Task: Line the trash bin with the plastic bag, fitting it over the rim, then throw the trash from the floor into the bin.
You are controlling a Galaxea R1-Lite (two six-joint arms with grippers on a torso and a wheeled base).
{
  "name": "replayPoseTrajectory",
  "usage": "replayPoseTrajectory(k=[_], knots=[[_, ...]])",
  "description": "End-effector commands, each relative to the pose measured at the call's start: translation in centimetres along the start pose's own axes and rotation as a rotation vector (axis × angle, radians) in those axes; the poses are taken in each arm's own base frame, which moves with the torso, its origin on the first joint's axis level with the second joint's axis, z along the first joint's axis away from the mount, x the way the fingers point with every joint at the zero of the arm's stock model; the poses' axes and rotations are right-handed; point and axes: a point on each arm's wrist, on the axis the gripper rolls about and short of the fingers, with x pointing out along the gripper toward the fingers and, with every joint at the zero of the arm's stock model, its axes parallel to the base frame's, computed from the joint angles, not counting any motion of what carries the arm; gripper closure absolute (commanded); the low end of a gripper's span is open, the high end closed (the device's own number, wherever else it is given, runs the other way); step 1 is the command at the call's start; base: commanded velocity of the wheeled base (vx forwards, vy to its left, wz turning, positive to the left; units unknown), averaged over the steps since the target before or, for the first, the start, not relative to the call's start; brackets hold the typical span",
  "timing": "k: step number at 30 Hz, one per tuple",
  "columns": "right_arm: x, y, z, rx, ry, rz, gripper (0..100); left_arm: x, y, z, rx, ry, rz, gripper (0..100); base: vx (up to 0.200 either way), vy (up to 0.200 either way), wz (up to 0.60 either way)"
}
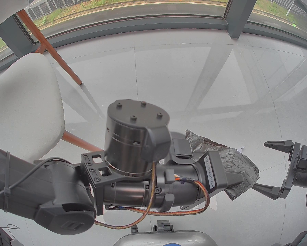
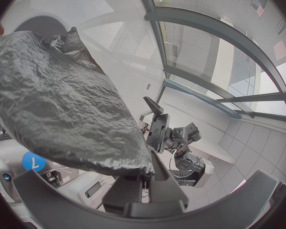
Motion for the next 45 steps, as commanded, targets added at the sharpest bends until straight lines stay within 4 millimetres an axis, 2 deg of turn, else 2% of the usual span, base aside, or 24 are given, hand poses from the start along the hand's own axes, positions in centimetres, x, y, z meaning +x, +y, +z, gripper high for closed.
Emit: replayPoseTrajectory(k=[1,8,12,23,39,45], knots=[[-0.5,0.1,-0.8,0.017,0.014,-0.009,0,0.0,-0.1,0.1,0.002,-0.003,-0.004,100,0.0,0.0,0.0],[-1.5,1.4,-2.5,0.044,0.039,0.007,0,0.0,-0.2,0.2,0.005,-0.006,-0.007,100,0.0,0.0,0.0],[-1.6,1.5,-2.6,0.045,0.042,0.007,0,0.0,-0.2,0.2,0.006,-0.005,-0.008,100,0.0,0.0,0.0],[-1.8,0.6,-3.0,0.069,0.067,-0.06,0,0.0,-0.3,0.2,0.006,-0.004,-0.01,100,0.0,0.0,0.0],[-0.7,-0.7,-2.6,0.076,0.079,-0.062,0,0.0,-0.3,0.1,0.004,-0.001,-0.011,100,0.0,0.0,0.0],[-0.9,-1.0,-2.7,0.083,0.085,-0.087,0,0.3,0.0,0.1,-0.002,0.008,-0.004,100,0.0,0.0,0.0]])
